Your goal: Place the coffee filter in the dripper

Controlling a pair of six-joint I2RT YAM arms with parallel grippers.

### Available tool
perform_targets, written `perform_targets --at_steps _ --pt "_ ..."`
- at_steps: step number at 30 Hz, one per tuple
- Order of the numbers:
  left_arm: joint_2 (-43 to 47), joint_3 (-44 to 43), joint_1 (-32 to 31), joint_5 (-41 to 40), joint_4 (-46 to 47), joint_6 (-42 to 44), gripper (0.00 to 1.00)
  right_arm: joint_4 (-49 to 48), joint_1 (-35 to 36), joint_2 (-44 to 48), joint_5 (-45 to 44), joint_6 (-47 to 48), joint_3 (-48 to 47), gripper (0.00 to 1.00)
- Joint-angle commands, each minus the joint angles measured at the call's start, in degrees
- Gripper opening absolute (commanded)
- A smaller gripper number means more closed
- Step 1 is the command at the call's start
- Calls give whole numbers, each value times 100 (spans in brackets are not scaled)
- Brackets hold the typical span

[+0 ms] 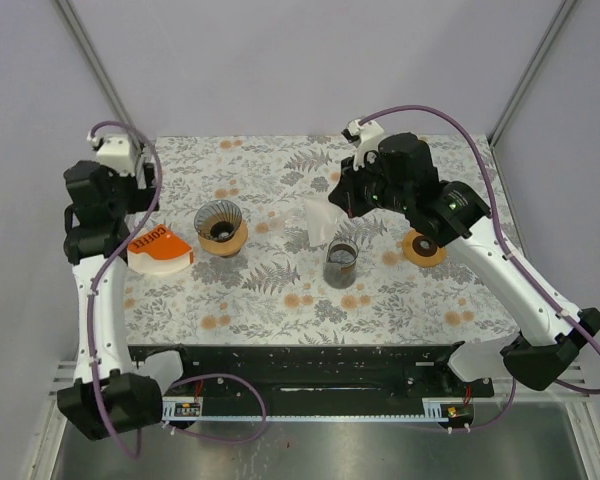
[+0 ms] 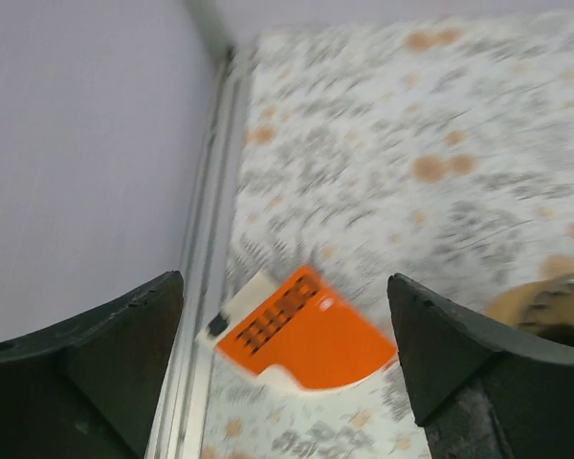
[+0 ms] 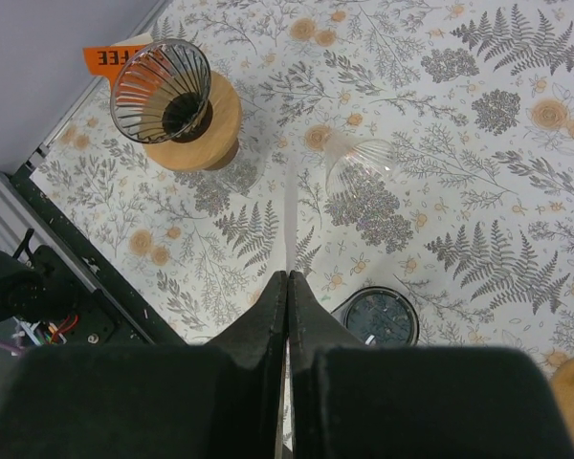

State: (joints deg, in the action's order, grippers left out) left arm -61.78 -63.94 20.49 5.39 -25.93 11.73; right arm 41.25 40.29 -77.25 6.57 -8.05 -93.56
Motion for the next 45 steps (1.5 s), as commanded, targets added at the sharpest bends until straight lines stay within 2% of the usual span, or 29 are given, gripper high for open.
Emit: perform_targets --at_steps 1,3,5,10,14,16,19,23,27,29,34,36,40,45 --pt "237 -978 -1413 251 -525 295 93 -477 31 0 -331 -389 -75 0" --pt "35 -1417 -2264 410 -912 199 97 -714 40 26 -585 -495 -14 0" --pt "-149 -1769 -3169 227 -1115 277 99 -1083 40 114 -867 -679 162 0" --pt "-448 -2087 -5587 -1099 -1160 1119 99 -2076 31 333 -1368 -1285 671 0" --pt "-668 -1869 -6819 -2179 -783 1814 99 -2595 22 430 -1553 -1786 971 0" --pt "-782 -1727 -7241 -2541 -572 2026 92 -2754 31 474 -1571 -1936 1094 0" --pt "-906 -1622 -7498 -2665 -352 1992 80 -2816 31 474 -1571 -2042 1156 0" --pt "-924 -1437 -7516 -2824 70 2000 79 -2833 23 483 -1510 -2148 1191 0" --pt "-994 -1244 -7507 -2859 544 2149 70 -2860 23 474 -1404 -2192 1200 0" --pt "-1090 -1208 -7498 -2912 668 2132 69 -2860 31 474 -1369 -2218 1217 0" --pt "-1284 -1366 -7419 -2683 589 1675 69 -2877 22 588 -1395 -2209 1314 0" --pt "-1319 -1436 -7323 -2789 686 1649 62 -2878 31 650 -1395 -2192 1349 0" --pt "-1424 -1700 -6989 -2420 476 1228 46 -2895 22 694 -1369 -2148 1367 0" --pt "-1469 -1700 -6936 -2384 536 1183 43 -2895 22 755 -1342 -2130 1428 0"
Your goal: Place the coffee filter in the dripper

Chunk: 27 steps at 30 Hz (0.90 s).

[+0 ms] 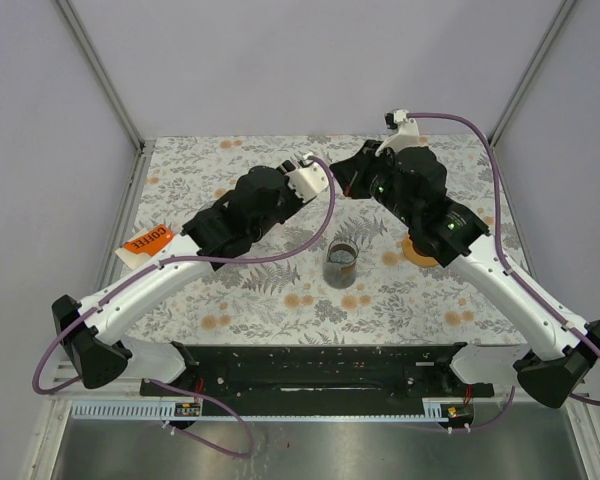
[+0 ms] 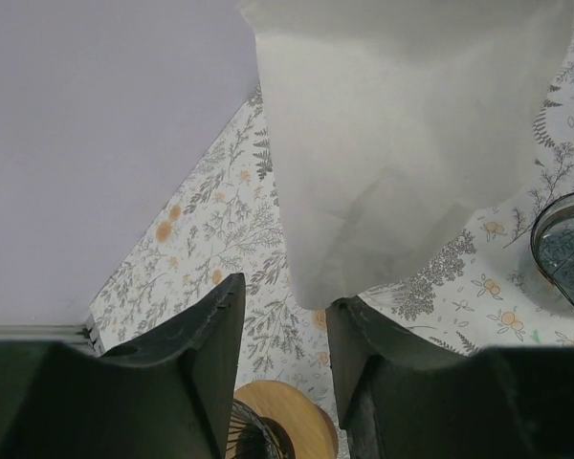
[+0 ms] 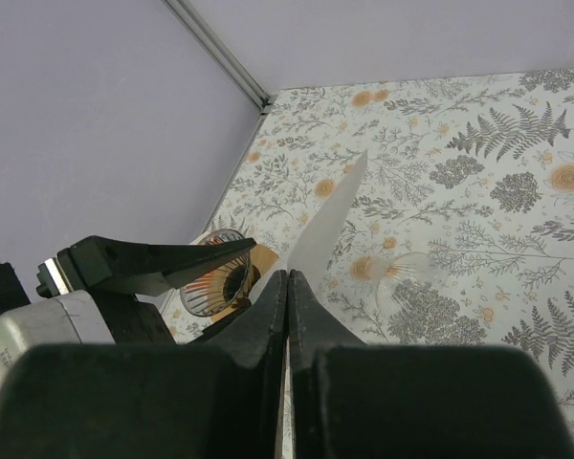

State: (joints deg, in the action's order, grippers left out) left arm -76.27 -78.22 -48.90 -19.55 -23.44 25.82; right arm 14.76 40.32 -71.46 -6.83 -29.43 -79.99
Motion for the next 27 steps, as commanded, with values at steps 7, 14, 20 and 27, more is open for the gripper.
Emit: perform_targets --at_steps 7,14,20,27 --pt "-213 -326 4 -312 577 -227 46 -351 20 80 269 -89 115 0" --pt "-283 -414 -5 -532 718 -218 47 -378 29 -104 331 -142 97 0" --pt "-117 -388 4 -164 420 -490 8 -387 12 -210 384 -63 53 0" --pt "182 -343 240 443 7 -1254 0 -404 12 -430 657 288 -210 0"
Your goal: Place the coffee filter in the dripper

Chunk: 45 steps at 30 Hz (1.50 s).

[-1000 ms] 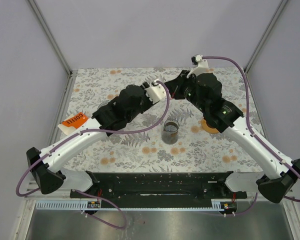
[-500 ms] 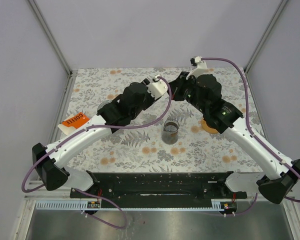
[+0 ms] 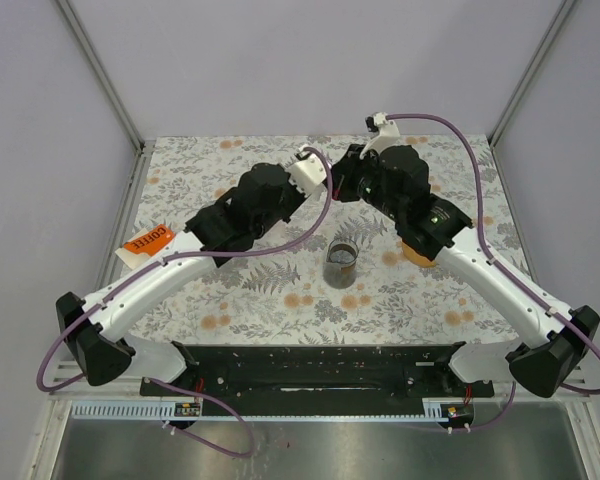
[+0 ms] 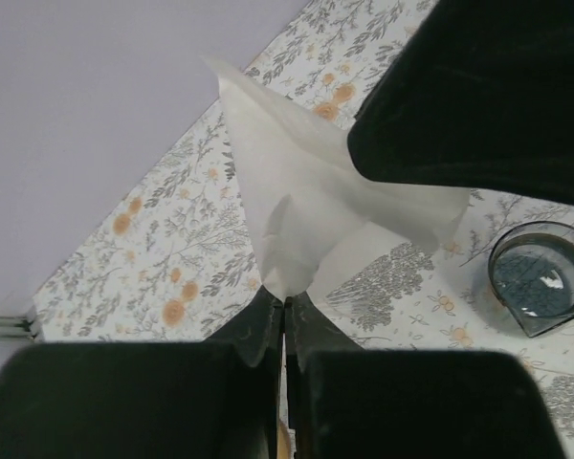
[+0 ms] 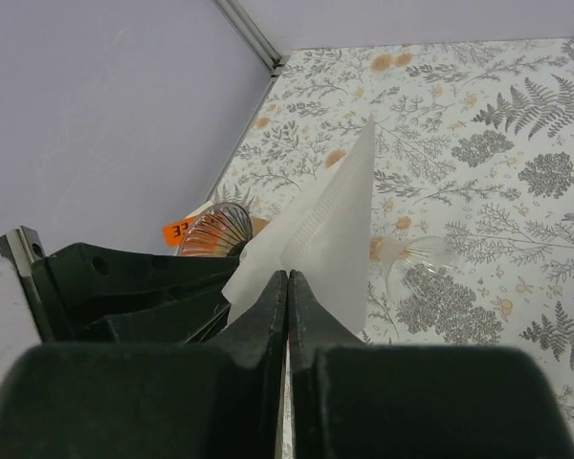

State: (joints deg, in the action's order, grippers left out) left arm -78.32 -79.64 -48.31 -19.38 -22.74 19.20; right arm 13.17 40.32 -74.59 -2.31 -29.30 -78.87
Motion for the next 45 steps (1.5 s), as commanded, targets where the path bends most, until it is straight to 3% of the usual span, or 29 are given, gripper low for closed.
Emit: perform_targets --at_steps 1,4,6,12,17,27,29,34,36,39,41,45 --pt "414 -201 269 504 -107 -741 0 -210 11 -144 387 354 -374 0" --pt "476 -289 603 759 -283 -1285 0 -148 12 -179 468 591 -454 36" --pt "511 -377 814 917 -449 -1610 0 -226 12 -135 643 679 -384 50" --pt "731 -395 1262 1454 -828 -2745 0 -1052 55 128 1830 812 116 75" --pt "757 -421 1518 1770 -925 -3185 0 -1571 257 173 1190 689 539 77" --pt "722 -491 1614 2104 -986 -3379 0 -1091 354 -846 663 821 -400 61" --pt "766 -474 1667 2183 -1022 -3388 0 -844 363 -1057 258 838 -585 48" --pt "968 -360 1860 2306 -1188 -3265 0 -509 354 -1242 -121 996 -1094 1" --pt "1012 -386 1905 2333 -1302 -3064 0 -229 363 -1391 -147 1084 -1436 0" --pt "1143 -430 1913 2168 -1531 -2572 47 254 354 -1655 -34 1198 -1894 0" --pt "1319 -491 1966 1965 -1645 -2343 62 772 354 -1979 124 1330 -2411 0" --pt "1600 -859 2291 1525 -2023 -2149 81 2389 363 -2805 704 1453 -3781 0"
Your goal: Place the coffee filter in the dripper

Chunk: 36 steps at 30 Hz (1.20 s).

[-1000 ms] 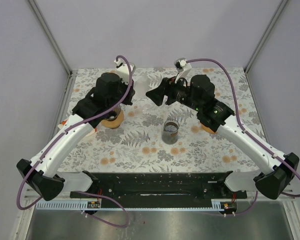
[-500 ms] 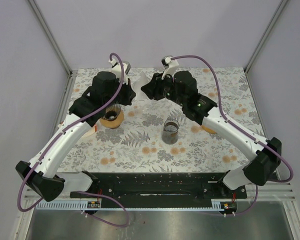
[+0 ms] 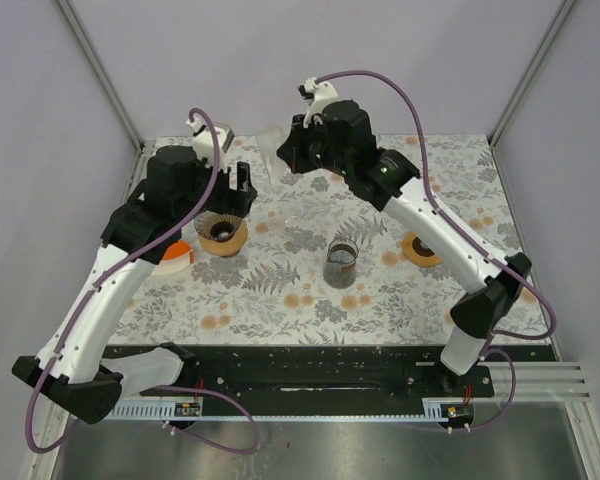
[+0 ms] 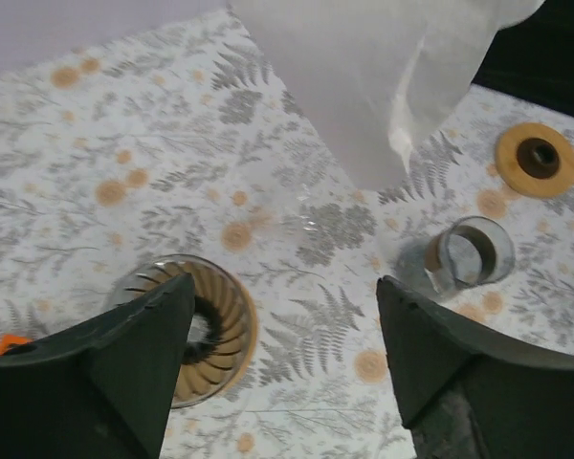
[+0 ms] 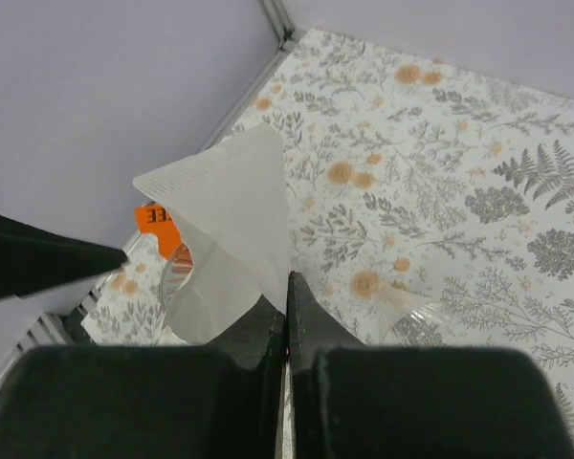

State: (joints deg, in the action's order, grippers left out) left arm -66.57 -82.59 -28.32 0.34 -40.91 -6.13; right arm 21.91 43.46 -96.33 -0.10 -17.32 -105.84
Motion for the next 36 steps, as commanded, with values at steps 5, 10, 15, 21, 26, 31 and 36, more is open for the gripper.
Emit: perform_targets --at_steps 5,10,15,21,26,31,36 --pt "671 -724 546 -526 -699 297 95 2965 285 -1667 775 413 -2754 0" --pt "698 -338 1161 -97 -682 -98 99 4021 610 -2749 818 493 -4504 0" --pt "689 31 1408 239 -463 -397 99 4076 786 -2996 871 379 -4727 0" --pt "627 287 1408 677 -287 -433 99 3874 901 -3058 924 203 -4647 0" --pt "671 331 1416 862 -225 -433 99 3768 918 -3242 906 106 -4787 0" --pt "645 366 1408 854 -137 -398 98 3663 927 -3409 1003 18 -4920 0" --pt "548 629 1408 337 65 -240 82 3618 927 -3410 1029 -34 -4920 0"
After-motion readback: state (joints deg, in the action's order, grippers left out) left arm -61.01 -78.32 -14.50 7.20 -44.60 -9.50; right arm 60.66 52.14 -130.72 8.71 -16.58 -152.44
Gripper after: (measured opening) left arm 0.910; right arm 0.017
